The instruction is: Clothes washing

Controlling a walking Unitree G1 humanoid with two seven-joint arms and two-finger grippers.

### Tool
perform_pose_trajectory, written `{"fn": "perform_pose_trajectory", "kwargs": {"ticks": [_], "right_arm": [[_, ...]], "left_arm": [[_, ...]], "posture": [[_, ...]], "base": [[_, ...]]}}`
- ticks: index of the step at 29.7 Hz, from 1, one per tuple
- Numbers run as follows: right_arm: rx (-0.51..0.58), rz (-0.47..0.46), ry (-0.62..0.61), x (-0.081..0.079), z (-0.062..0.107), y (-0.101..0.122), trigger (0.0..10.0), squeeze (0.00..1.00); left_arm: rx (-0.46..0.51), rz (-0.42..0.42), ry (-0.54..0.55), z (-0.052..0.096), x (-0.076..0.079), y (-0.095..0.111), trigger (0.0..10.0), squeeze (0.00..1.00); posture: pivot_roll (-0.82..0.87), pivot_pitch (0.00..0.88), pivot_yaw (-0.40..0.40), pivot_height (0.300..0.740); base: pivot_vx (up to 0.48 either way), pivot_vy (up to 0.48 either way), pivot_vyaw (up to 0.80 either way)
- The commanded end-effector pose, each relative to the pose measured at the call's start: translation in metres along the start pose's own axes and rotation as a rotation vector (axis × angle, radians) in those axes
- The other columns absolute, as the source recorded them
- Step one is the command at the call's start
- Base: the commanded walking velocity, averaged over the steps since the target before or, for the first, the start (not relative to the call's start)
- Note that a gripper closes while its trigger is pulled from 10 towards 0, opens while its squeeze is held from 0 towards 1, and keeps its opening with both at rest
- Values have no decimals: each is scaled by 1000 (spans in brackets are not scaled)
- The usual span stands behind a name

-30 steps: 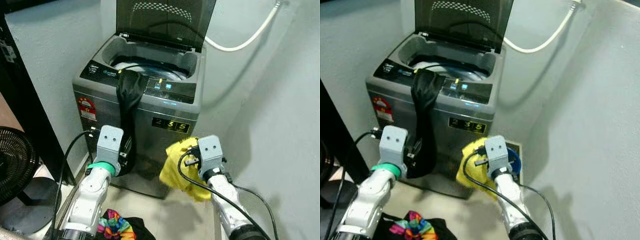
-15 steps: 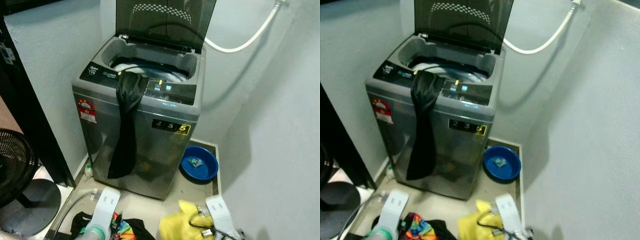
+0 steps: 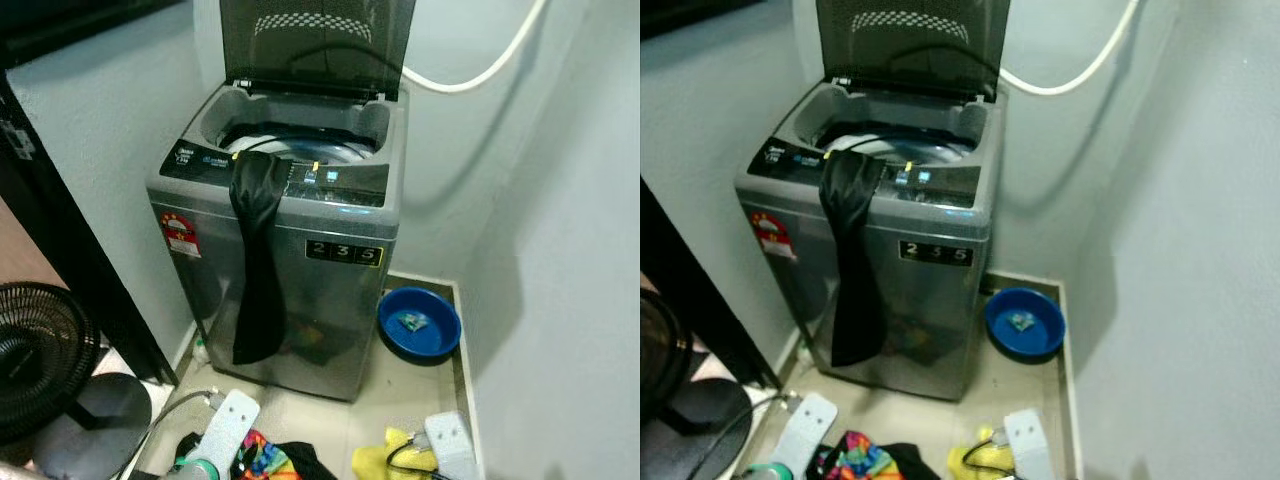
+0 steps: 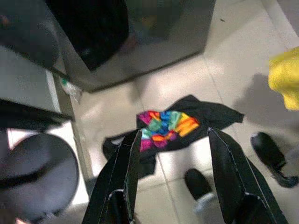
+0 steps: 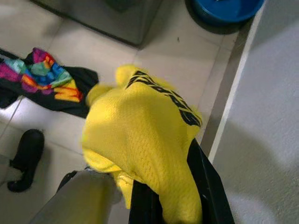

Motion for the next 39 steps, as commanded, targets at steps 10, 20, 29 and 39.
{"fn": "perform_pose_trajectory", "kwargs": {"ticks": [10, 20, 29, 39], "right_arm": [[-34, 82, 79, -22, 6, -13, 10000, 0], [0, 30, 8, -7, 3, -6, 10000, 0], [-115, -71, 34, -17, 6, -23, 10000, 0], [-159, 60, 84, -10, 9, -35, 10000, 0]], "left_arm": [[-87, 72, 124, 14, -14, -39, 10000, 0], [-125, 42, 77, 11, -1, -46, 10000, 0], [-264, -71, 33, 12, -9, -61, 10000, 0], [-257, -72, -12, 7, 12, -60, 10000, 0]], "posture": [[79, 1, 24, 740], [50, 0, 68, 740], [18, 0, 43, 740], [40, 0, 8, 740]], "base": [[0, 0, 0], [0, 0, 0], [0, 0, 0], [0, 0, 0]]}}
Point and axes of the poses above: a point about 5 cm out from each wrist's last joint towards the gripper, its own z axis pointing back from the gripper into the wrist, its own y axis along the axis of the wrist's last joint, x = y × z, the point moved 2 cm from there along -z, pointing out of the wrist towards the gripper, and after that the axes turned 10 degrees about z, right-handed, at the moved point
